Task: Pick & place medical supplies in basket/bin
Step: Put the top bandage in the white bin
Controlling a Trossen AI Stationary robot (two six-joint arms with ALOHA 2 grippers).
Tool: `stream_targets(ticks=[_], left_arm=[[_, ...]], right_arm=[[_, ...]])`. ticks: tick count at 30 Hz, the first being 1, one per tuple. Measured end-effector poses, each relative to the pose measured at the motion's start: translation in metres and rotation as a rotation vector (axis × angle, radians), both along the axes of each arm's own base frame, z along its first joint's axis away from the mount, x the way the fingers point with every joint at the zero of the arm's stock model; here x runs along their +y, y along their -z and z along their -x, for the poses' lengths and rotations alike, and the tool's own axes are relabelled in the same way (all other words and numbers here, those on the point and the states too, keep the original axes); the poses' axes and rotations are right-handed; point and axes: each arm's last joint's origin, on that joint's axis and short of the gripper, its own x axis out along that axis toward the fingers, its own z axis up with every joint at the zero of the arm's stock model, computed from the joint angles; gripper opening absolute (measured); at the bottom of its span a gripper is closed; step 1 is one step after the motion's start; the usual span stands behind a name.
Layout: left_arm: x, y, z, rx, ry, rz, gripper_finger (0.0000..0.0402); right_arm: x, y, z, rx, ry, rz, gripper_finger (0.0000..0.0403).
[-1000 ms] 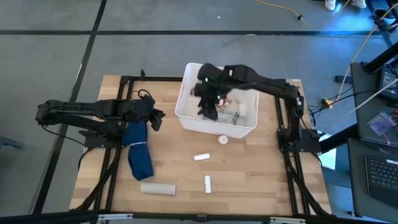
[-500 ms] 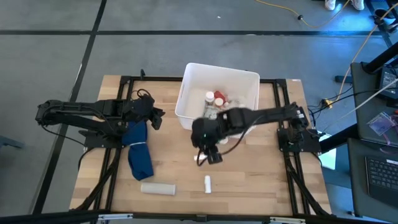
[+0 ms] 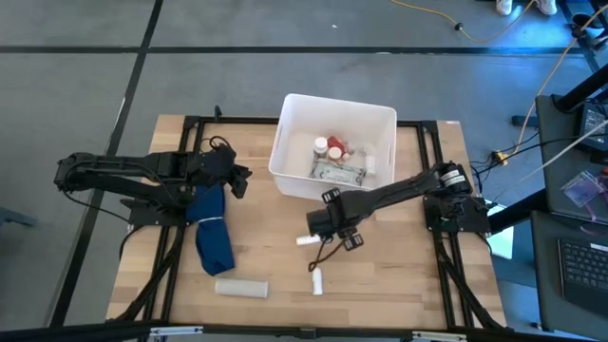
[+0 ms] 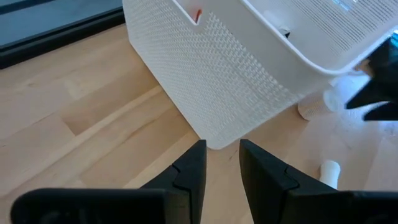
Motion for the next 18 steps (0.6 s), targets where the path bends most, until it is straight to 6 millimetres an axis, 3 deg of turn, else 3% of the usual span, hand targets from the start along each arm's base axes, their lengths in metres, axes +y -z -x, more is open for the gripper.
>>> stream_targets(ticks=[7,18], left_arm=[[-0.001,0.0,0.0,0.0,0.018,0.015,0.009],[-0.001,0.002,0.001,0.022,0.015,0.014,0.009]], right_arm=[[-0.008,0.035,0.019,0.118,-0.077,0.102,0.0181],[-0.007,0.032,0.01,0.028,-0.064,0.107,0.0181]])
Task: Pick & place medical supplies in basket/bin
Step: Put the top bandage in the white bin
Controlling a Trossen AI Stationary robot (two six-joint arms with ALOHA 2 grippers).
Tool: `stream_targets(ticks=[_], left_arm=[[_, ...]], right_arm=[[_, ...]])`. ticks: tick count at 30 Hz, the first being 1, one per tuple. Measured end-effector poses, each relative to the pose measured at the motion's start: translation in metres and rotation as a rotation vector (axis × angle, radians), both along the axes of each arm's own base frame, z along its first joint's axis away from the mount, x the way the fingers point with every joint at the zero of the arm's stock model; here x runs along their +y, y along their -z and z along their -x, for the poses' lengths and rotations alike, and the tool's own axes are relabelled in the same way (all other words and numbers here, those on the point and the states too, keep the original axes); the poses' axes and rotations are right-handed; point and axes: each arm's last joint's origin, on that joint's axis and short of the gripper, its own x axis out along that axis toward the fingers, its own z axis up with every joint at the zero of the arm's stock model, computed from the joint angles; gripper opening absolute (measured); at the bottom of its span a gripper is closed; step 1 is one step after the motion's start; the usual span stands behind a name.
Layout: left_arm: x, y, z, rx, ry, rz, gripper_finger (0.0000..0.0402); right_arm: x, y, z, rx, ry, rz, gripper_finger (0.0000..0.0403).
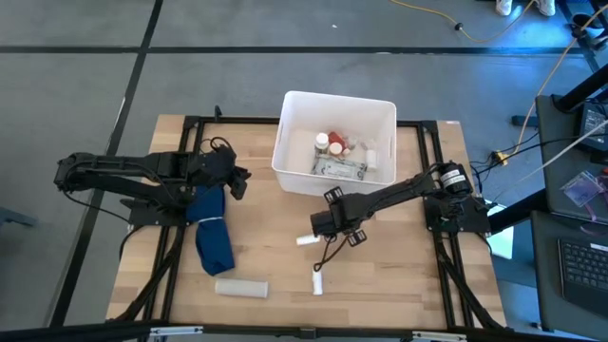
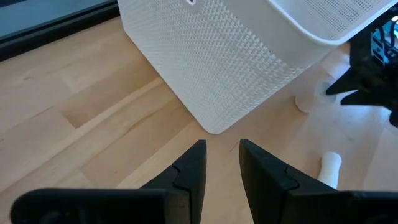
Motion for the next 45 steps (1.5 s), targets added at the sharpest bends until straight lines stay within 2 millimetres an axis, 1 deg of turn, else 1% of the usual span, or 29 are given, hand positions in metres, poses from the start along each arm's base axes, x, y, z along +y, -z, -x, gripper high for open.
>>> stream_targets(ticks=[3,7,12,18,21,23,26,28,30,34,37,40,43,45], left_arm=[[0.0,0.0,0.0,0.0,-0.001,-0.001,0.009],[0.0,0.0,0.0,0.0,-0.001,-0.001,0.009],[0.0,0.0,0.0,0.0,-0.003,-0.002,0.009],[0.0,0.0,0.0,-0.001,-0.004,-0.003,0.009],[0.0,0.0,0.0,-0.001,-0.004,-0.003,0.009],[0.0,0.0,0.0,-0.001,-0.004,-0.003,0.009],[0.0,0.0,0.0,-0.001,-0.004,-0.003,0.009],[0.0,0.0,0.0,-0.001,-0.004,-0.003,0.009],[0.0,0.0,0.0,-0.001,-0.004,-0.003,0.009],[0.0,0.0,0.0,-0.001,-0.005,-0.003,0.009],[0.0,0.0,0.0,-0.001,-0.004,-0.003,0.009],[0.0,0.0,0.0,-0.001,-0.003,-0.002,0.009],[0.0,0.0,0.0,-0.001,-0.003,-0.002,0.009],[0.0,0.0,0.0,-0.001,-0.003,-0.002,0.009]], right_arm=[[0.001,0.0,-0.006,-0.065,0.0,-0.014,0.0179],[0.0,0.001,-0.011,-0.117,0.006,-0.025,0.0162],[-0.007,0.001,-0.013,-0.135,0.048,0.015,0.0119],[-0.019,0.001,-0.016,-0.153,0.081,0.019,0.0064],[-0.02,0.001,-0.016,-0.153,0.094,0.014,0.0033],[-0.019,0.0,-0.016,-0.146,0.094,-0.024,0.0011],[-0.016,-0.005,-0.019,-0.145,0.107,-0.086,0.0008],[-0.016,-0.012,-0.022,-0.155,0.106,-0.101,0.0003],[-0.015,-0.025,-0.025,-0.159,0.106,-0.106,0.0002],[-0.013,-0.065,-0.037,-0.232,0.102,-0.138,0.0001],[-0.011,-0.105,-0.045,-0.339,0.092,-0.184,0.0001],[-0.009,-0.15,-0.049,-0.463,0.078,-0.234,0.0],[-0.01,-0.198,-0.045,-0.605,0.067,-0.261,0.0],[-0.015,-0.228,-0.039,-0.695,0.07,-0.276,0.0]])
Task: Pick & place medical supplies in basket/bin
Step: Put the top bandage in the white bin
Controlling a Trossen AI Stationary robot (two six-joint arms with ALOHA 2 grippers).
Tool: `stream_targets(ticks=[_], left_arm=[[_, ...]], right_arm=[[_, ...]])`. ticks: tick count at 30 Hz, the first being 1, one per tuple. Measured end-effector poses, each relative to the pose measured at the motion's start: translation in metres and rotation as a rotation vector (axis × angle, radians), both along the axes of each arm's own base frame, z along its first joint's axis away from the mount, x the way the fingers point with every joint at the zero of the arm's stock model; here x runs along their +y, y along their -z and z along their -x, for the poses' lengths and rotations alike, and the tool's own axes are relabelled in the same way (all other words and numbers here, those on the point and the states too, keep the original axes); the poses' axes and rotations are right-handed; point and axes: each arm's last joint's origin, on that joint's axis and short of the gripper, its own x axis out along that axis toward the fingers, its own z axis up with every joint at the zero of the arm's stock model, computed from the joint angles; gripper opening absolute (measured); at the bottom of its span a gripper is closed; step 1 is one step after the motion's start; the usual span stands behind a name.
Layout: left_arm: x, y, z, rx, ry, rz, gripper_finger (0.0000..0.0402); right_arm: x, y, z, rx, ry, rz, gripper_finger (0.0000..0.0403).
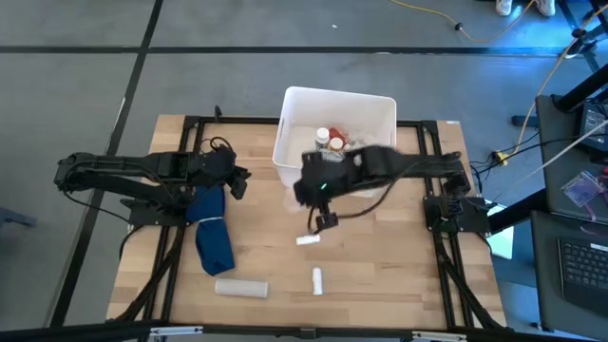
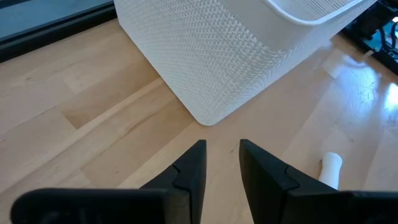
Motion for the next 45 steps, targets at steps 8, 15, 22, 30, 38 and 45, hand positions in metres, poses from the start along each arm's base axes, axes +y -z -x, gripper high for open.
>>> stream_targets(ticks=[8,15,22,30,38,45], left_arm=[[0.0,0.0,0.0,0.0,0.001,0.001,0.009],[0.0,0.0,0.0,-0.001,0.0,0.0,0.009],[0.0,0.0,0.0,0.003,0.004,0.003,0.009],[0.0,0.002,0.001,0.022,0.003,0.003,0.009],[0.0,0.002,0.001,0.032,0.016,-0.016,0.009],[0.0,0.002,0.001,0.032,0.017,-0.017,0.009]], right_arm=[[-0.05,-0.045,0.031,-0.191,0.265,-0.045,0.0],[-0.114,-0.043,0.034,-0.23,0.496,-0.171,0.0],[-0.181,-0.025,0.027,-0.299,0.603,-0.362,0.0],[-0.228,0.049,0.012,-0.341,0.733,-0.459,0.0],[-0.247,0.118,0.013,-0.393,0.88,-0.584,0.0],[-0.258,0.169,0.028,-0.427,1.08,-0.659,0.0]])
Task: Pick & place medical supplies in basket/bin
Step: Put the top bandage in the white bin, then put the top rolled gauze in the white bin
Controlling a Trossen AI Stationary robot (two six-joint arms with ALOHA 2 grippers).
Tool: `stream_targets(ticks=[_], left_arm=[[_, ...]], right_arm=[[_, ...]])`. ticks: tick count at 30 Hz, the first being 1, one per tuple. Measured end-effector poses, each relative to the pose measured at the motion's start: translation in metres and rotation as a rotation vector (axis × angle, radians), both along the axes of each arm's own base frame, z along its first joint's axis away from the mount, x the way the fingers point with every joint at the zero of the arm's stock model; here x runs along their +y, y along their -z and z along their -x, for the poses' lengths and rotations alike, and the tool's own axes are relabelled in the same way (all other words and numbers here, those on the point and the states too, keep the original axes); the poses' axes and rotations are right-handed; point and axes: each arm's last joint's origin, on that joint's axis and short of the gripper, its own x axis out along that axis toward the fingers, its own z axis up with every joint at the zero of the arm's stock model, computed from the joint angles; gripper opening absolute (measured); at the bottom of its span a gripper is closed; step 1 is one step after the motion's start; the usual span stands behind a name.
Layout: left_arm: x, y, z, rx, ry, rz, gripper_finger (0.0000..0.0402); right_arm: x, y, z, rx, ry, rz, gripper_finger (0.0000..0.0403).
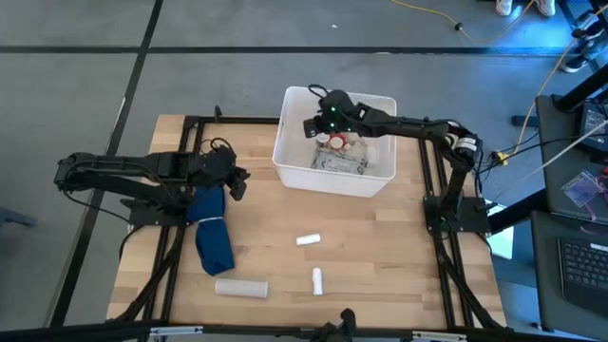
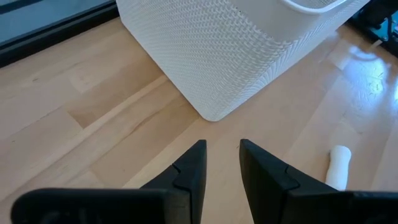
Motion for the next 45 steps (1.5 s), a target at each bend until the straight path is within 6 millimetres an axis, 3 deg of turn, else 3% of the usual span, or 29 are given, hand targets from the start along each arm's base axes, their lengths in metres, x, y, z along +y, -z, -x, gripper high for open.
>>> stream_targets(ticks=[11,21,33,45], left_arm=[[0.001,-0.001,0.0,-0.02,-0.055,-0.019,0.009],[0.002,-0.002,0.0,-0.025,-0.071,-0.029,0.009],[0.002,-0.002,0.0,-0.025,-0.069,-0.028,0.009],[0.002,-0.001,0.0,-0.022,-0.066,-0.029,0.009]], right_arm=[[0.0,0.042,0.017,-0.038,0.255,-0.08,0.0],[0.001,0.055,0.021,-0.029,0.306,-0.096,0.0],[0.002,0.056,0.018,-0.046,0.218,-0.088,0.0005],[0.002,0.054,0.016,-0.063,0.183,-0.106,0.0084]])
